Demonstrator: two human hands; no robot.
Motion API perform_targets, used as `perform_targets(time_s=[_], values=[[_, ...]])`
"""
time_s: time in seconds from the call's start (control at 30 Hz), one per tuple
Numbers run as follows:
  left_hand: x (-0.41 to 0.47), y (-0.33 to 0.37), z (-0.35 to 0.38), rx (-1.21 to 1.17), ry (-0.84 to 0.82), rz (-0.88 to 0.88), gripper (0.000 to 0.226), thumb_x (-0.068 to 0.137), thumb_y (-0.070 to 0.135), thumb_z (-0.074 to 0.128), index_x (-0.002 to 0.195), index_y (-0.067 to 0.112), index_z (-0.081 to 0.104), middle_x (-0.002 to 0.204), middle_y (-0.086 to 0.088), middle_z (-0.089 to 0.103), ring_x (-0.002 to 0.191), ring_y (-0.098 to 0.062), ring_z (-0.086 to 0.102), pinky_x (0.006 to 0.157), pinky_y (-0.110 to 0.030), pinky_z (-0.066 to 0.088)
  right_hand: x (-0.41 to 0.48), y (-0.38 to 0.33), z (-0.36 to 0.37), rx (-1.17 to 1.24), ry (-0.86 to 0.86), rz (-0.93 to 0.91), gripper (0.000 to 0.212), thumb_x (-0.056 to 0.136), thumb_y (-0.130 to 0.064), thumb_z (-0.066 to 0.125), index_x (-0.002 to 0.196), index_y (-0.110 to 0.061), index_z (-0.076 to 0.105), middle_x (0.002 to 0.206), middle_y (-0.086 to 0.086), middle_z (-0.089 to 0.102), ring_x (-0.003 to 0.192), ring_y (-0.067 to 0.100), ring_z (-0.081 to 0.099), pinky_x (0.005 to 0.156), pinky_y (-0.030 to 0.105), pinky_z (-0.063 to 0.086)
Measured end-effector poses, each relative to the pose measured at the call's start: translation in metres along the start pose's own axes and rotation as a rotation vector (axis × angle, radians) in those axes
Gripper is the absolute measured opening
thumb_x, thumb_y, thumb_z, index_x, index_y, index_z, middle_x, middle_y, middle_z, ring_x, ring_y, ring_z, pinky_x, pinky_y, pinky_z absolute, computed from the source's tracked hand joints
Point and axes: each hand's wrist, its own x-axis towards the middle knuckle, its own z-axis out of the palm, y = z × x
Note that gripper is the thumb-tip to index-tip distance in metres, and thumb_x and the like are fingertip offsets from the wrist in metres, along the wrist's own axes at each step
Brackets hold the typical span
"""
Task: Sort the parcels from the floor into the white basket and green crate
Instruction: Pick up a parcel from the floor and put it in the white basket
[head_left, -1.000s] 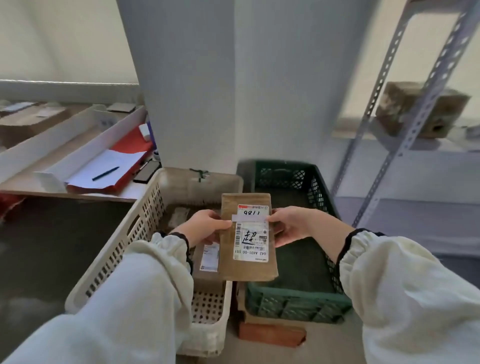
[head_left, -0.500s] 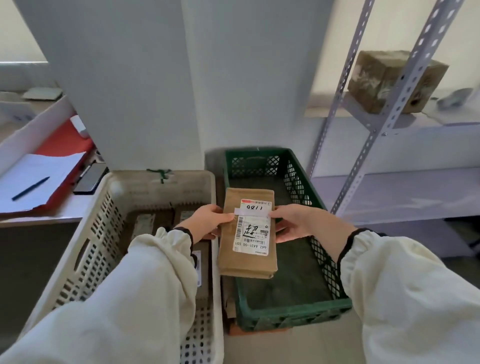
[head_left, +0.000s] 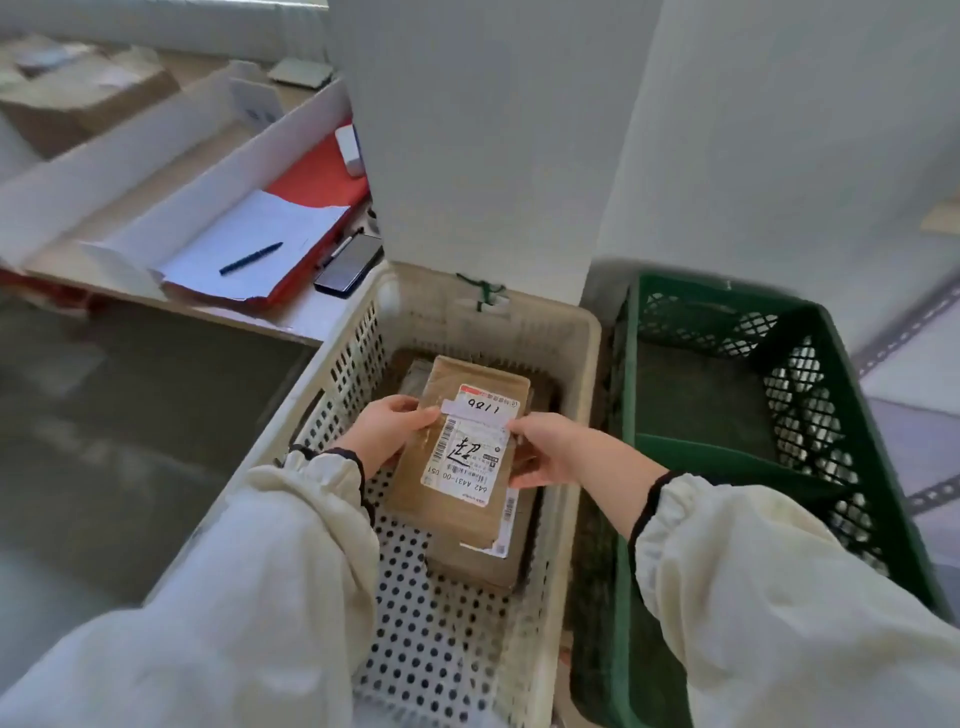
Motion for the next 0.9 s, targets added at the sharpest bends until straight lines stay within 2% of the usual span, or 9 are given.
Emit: perform_targets(time_s=[0.1, 0.2, 0.3, 0.37, 0.43, 0.6, 0.7, 0.8, 0.9], values=[[0.020, -0.027, -0.004, 0.007, 0.015, -0.021, 0.045, 0.091, 0.032, 0.061, 0.132, 0.015, 0.052, 0.095, 0.008, 0.061, 0.075, -0.004, 0.055, 0.056, -0.018, 0.039, 0.028, 0.008, 0.019, 0.002, -0.020, 0.033, 0.015, 0.095, -0.015, 0.048, 0.101, -0.012, 0.061, 0.085, 0.008, 0.074, 0.083, 0.023, 0.070, 0.061, 0.036, 0.058], [0.043, -0.053, -0.003, -0.027, 0.007, -0.088, 0.044, 0.091, 0.026, 0.061, 0.132, 0.014, 0.052, 0.088, 0.011, 0.058, 0.073, -0.001, 0.057, 0.051, -0.014, 0.041, 0.058, 0.017, 0.036, 0.052, -0.040, 0.055, 0.012, 0.094, -0.010, 0.049, 0.099, -0.014, 0.059, 0.089, 0.008, 0.072, 0.086, 0.025, 0.068, 0.069, 0.041, 0.058], [0.073, -0.083, -0.003, -0.060, -0.001, -0.133, 0.045, 0.089, 0.023, 0.065, 0.131, 0.015, 0.054, 0.099, 0.004, 0.066, 0.084, -0.011, 0.066, 0.064, -0.022, 0.053, 0.094, 0.027, 0.055, 0.115, -0.007, 0.088, 0.010, 0.094, -0.011, 0.049, 0.097, -0.015, 0.058, 0.089, 0.007, 0.070, 0.084, 0.023, 0.067, 0.071, 0.043, 0.057], [0.097, -0.103, -0.007, -0.071, 0.016, -0.150, 0.046, 0.087, 0.025, 0.066, 0.131, 0.019, 0.053, 0.103, 0.001, 0.067, 0.088, -0.015, 0.068, 0.073, -0.030, 0.056, 0.118, 0.033, 0.067, 0.144, 0.018, 0.097, 0.011, 0.096, -0.017, 0.050, 0.104, -0.017, 0.057, 0.094, 0.003, 0.069, 0.082, 0.018, 0.065, 0.062, 0.038, 0.058], [0.119, -0.123, -0.010, -0.095, 0.041, -0.155, 0.047, 0.087, 0.028, 0.066, 0.131, 0.023, 0.052, 0.100, 0.005, 0.067, 0.085, -0.013, 0.069, 0.069, -0.030, 0.056, 0.141, 0.038, 0.079, 0.160, 0.031, 0.086, 0.019, 0.097, -0.023, 0.049, 0.115, -0.020, 0.055, 0.099, 0.000, 0.067, 0.082, 0.015, 0.064, 0.059, 0.035, 0.058], [0.157, -0.166, -0.005, -0.064, 0.129, -0.145, 0.047, 0.083, 0.040, 0.066, 0.127, 0.028, 0.056, 0.090, 0.018, 0.064, 0.083, -0.005, 0.066, 0.065, -0.026, 0.054, 0.184, 0.056, 0.105, 0.188, 0.091, 0.090, 0.027, 0.098, -0.027, 0.046, 0.124, -0.021, 0.052, 0.100, -0.002, 0.066, 0.096, 0.021, 0.064, 0.080, 0.044, 0.057], [0.172, -0.186, 0.005, -0.092, 0.125, -0.165, 0.040, 0.084, 0.037, 0.065, 0.122, 0.027, 0.060, 0.083, 0.018, 0.067, 0.077, -0.003, 0.067, 0.060, -0.023, 0.052, 0.202, 0.065, 0.108, 0.149, 0.180, 0.062, 0.027, 0.097, -0.025, 0.048, 0.123, -0.017, 0.055, 0.094, -0.003, 0.066, 0.085, 0.017, 0.065, 0.066, 0.035, 0.059], [0.185, -0.196, 0.009, -0.109, 0.117, -0.184, 0.037, 0.083, 0.038, 0.064, 0.118, 0.027, 0.063, 0.082, 0.018, 0.067, 0.078, -0.004, 0.067, 0.064, -0.025, 0.051, 0.215, 0.068, 0.109, -0.036, 0.314, 0.009, 0.020, 0.095, -0.025, 0.053, 0.106, -0.011, 0.063, 0.085, -0.001, 0.067, 0.073, 0.017, 0.065, 0.053, 0.029, 0.056], [0.195, -0.202, 0.010, -0.132, 0.097, -0.211, 0.041, 0.083, 0.038, 0.066, 0.122, 0.028, 0.061, 0.084, 0.020, 0.065, 0.080, -0.003, 0.065, 0.062, -0.023, 0.049, 0.225, 0.067, 0.114, -0.262, 0.471, -0.023, 0.025, 0.092, -0.025, 0.058, 0.070, -0.012, 0.057, 0.068, 0.005, 0.062, 0.062, 0.023, 0.061, 0.052, 0.035, 0.052]])
